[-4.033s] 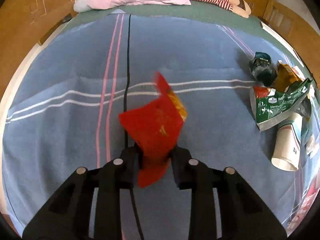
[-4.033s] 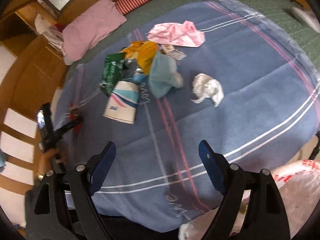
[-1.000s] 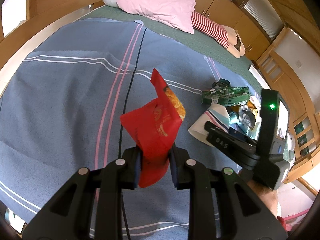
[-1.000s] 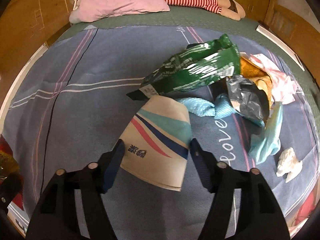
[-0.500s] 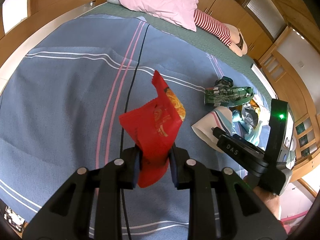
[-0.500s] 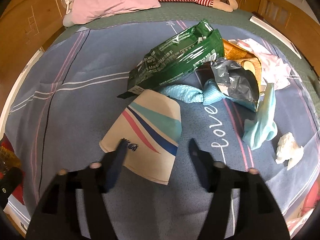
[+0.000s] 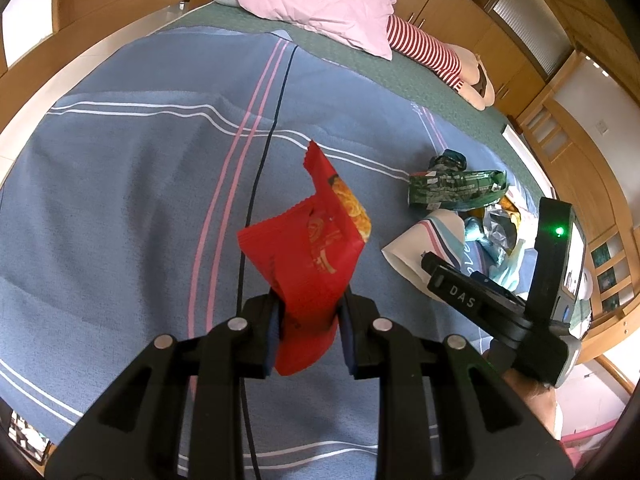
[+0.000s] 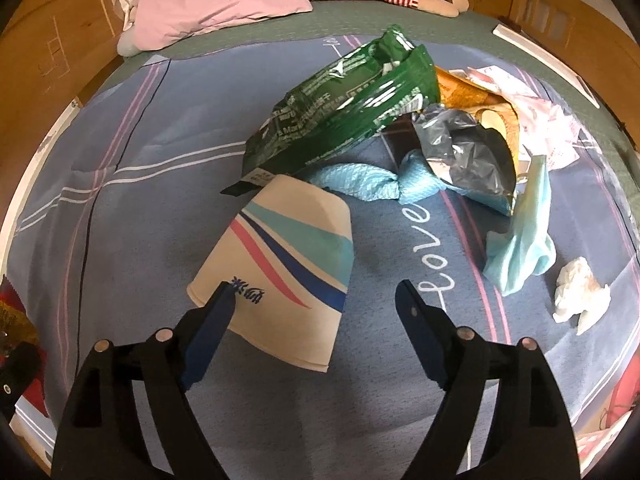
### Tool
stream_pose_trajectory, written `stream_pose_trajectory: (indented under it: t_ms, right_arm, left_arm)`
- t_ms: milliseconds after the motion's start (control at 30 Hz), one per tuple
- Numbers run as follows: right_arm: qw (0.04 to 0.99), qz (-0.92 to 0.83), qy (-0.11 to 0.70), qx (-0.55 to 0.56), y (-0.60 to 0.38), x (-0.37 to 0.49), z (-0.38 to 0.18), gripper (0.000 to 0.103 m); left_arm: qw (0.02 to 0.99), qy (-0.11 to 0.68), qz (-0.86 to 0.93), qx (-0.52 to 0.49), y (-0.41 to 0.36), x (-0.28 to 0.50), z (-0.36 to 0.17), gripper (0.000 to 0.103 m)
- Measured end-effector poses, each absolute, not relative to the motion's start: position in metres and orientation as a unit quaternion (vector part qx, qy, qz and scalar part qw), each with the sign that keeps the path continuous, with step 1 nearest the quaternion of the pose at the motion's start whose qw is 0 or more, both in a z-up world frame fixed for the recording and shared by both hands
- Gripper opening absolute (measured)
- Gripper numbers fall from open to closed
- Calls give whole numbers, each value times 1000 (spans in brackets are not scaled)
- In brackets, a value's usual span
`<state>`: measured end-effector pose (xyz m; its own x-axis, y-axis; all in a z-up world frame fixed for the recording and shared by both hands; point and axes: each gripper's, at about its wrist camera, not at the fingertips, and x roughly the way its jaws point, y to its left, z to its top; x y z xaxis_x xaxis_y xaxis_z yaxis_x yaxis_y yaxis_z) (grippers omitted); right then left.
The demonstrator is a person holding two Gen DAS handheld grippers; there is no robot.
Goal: Collect trash
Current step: 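Hold the red packet in the left tool while the right reaches toward the white paper cup, then close the right tool on the white paper cup rim and lift it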
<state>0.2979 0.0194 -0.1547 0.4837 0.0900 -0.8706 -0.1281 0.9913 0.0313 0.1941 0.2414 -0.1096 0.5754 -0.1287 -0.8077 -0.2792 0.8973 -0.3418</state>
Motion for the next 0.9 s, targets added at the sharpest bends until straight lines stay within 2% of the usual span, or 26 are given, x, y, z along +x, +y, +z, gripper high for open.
stream_pose_trajectory:
  t_ms: [33,100,300,867,900]
  right_arm:
    - [862,66,502,-22,20,297,-154,78]
    - [861,77,503,-23,25,297,-154,62]
    - [865,81,494,-40,30,295,-151,46]
    - [874,96,476,12,11,286,-136,24]
    - [876,96,473,10,12,285,-134,4]
  left_arm:
    - [859,459,44,-222,242,194,-110,25]
    - [859,459,43,-222,242,194,-110,25]
    - [859,459,43,-222,242,194,-110,25]
    - [858,461,45,-223,241,193,-114,25]
    - [858,461,45,-223,241,193,-115,25]
